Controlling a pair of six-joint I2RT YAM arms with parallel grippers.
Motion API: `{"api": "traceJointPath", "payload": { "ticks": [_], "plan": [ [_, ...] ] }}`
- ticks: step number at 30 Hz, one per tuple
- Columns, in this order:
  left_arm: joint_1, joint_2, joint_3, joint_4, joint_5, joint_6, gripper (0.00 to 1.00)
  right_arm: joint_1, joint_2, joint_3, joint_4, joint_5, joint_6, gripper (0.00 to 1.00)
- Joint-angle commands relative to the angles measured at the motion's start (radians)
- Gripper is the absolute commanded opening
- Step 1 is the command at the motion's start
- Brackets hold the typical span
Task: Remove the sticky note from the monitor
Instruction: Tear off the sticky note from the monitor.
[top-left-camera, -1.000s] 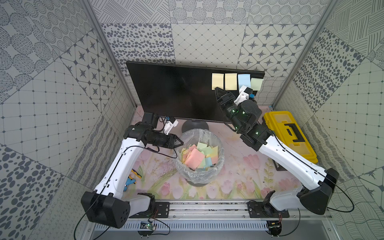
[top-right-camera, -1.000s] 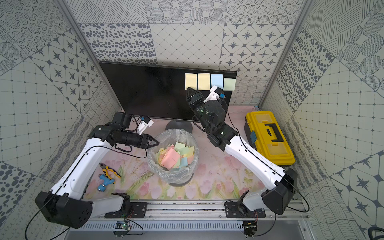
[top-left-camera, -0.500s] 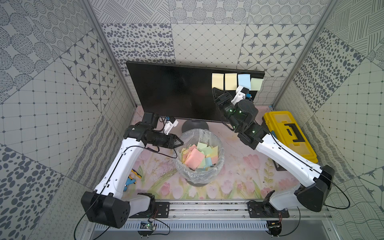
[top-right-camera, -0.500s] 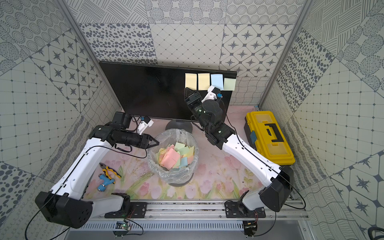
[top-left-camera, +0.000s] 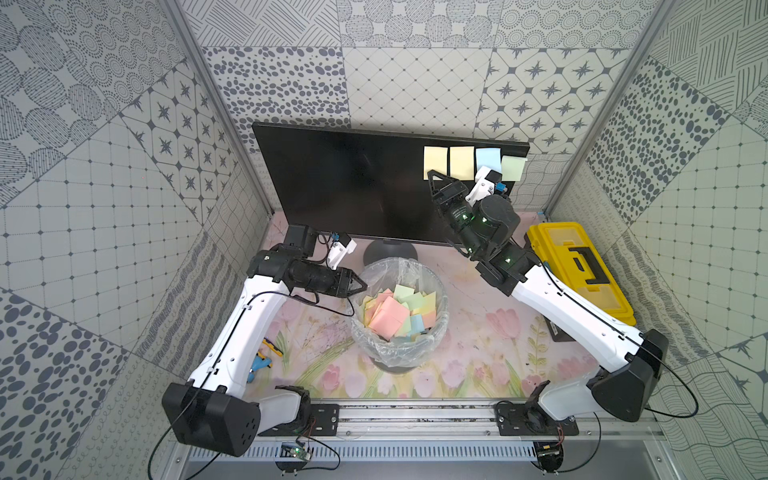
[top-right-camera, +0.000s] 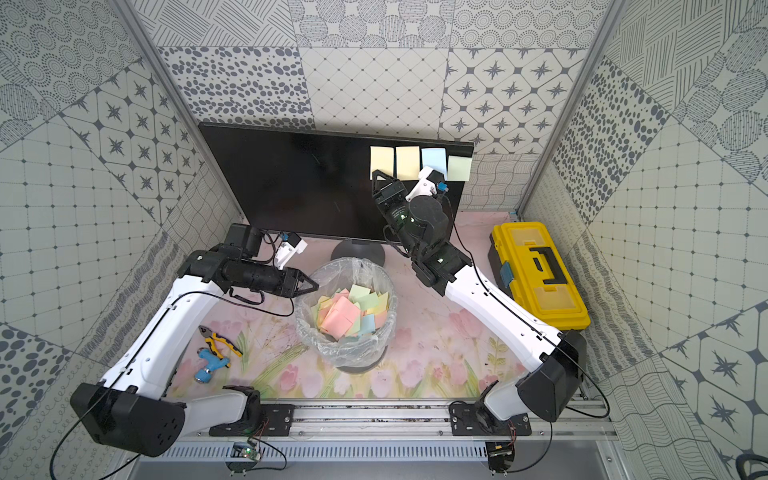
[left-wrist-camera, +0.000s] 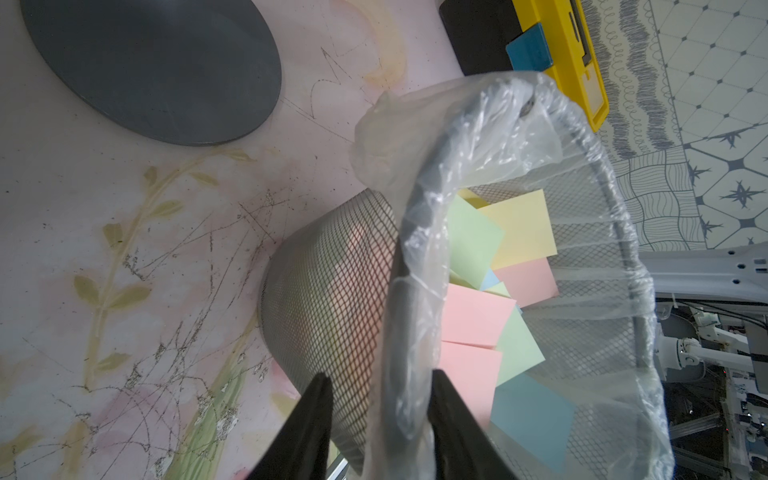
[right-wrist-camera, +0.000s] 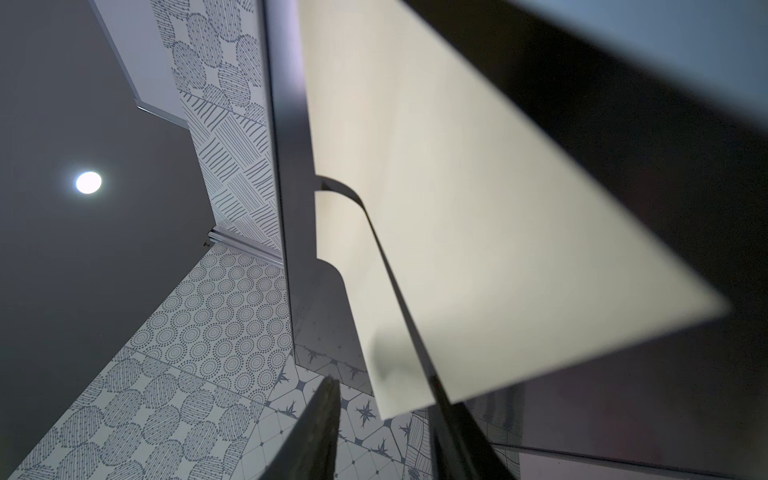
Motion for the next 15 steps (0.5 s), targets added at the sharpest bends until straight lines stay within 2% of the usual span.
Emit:
{"api": "traceJointPath", "payload": {
  "ticks": [1, 15],
  "plan": [
    [0.001, 0.010, 0.015, -0.013, 0.009, 0.012, 0.42, -0.007, 0.010, 0.030, 0.054, -0.003, -0.013, 0.33],
    [0.001, 0.004, 0.014, -0.015, 0.009, 0.012, 0.42, -0.007, 0.006, 0.033, 0.062, -0.009, -0.011, 0.02]
  ]
}}
